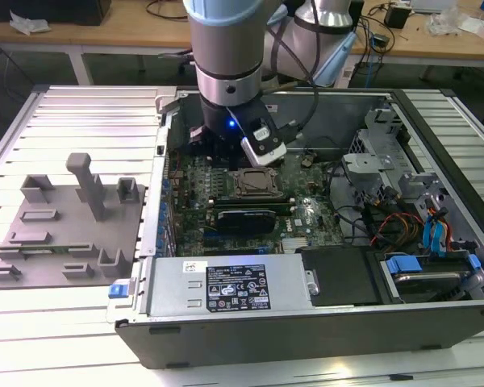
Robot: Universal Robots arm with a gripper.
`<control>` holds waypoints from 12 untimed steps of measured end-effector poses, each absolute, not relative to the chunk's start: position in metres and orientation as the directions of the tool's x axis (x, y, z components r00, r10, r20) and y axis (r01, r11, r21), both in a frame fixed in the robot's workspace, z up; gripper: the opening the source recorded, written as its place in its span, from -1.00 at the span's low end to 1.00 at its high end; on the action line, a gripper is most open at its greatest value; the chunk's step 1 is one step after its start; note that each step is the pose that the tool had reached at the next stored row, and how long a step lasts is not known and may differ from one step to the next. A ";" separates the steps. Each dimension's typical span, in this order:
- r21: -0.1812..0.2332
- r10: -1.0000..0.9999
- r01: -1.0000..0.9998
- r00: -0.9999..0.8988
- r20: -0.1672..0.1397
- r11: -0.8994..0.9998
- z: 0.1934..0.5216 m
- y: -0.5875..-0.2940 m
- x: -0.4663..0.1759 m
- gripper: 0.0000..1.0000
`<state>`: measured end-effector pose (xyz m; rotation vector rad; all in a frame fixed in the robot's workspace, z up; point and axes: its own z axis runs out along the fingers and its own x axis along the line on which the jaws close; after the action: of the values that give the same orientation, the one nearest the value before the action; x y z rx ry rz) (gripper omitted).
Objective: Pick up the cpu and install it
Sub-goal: 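Install the second cpu locking lever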
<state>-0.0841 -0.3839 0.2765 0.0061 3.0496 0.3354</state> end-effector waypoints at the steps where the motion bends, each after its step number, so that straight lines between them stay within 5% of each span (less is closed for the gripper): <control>1: 0.217 0.013 -0.003 -0.997 -0.073 0.976 0.277 -0.384 -0.084 -0.79; 12: 0.151 0.009 0.001 -0.999 -0.049 0.988 0.275 -0.384 -0.046 -0.79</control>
<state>-0.0460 -0.3843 0.2753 0.0076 3.0826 0.2346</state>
